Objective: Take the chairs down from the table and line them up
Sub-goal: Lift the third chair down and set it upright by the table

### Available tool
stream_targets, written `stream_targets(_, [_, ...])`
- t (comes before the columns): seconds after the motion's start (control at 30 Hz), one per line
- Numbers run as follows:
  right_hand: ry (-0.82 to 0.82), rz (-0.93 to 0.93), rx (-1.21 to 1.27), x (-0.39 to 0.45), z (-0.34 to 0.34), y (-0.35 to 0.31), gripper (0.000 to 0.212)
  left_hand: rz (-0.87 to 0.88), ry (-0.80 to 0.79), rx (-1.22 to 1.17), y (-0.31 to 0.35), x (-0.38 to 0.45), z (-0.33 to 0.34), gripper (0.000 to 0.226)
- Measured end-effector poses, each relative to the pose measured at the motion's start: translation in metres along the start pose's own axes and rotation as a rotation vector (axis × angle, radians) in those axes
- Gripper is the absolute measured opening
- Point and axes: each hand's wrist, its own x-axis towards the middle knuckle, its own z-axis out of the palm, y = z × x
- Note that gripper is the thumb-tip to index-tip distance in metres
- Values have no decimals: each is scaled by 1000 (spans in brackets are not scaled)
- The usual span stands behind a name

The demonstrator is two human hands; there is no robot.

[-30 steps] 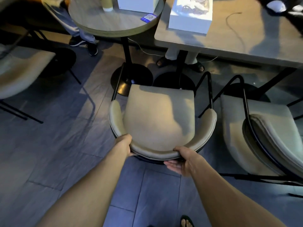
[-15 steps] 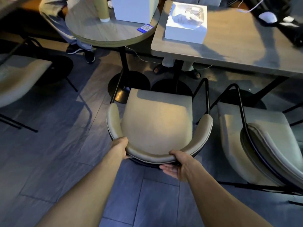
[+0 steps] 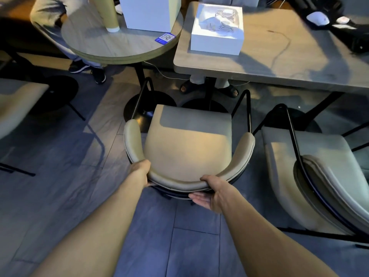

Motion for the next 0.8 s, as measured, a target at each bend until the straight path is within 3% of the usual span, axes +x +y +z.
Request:
stream_targets(0.3, [3, 8, -51, 3, 2, -11, 33, 15, -8, -73, 8, -10, 2, 35])
stream_targets(0.57, [10, -12, -89, 3, -3, -12, 38, 20, 36, -241, -16, -26, 13, 47])
stream_targets(0.8, [40, -2, -94, 10, -15, -10, 37, -30, -34, -231, -24, -12, 20, 45])
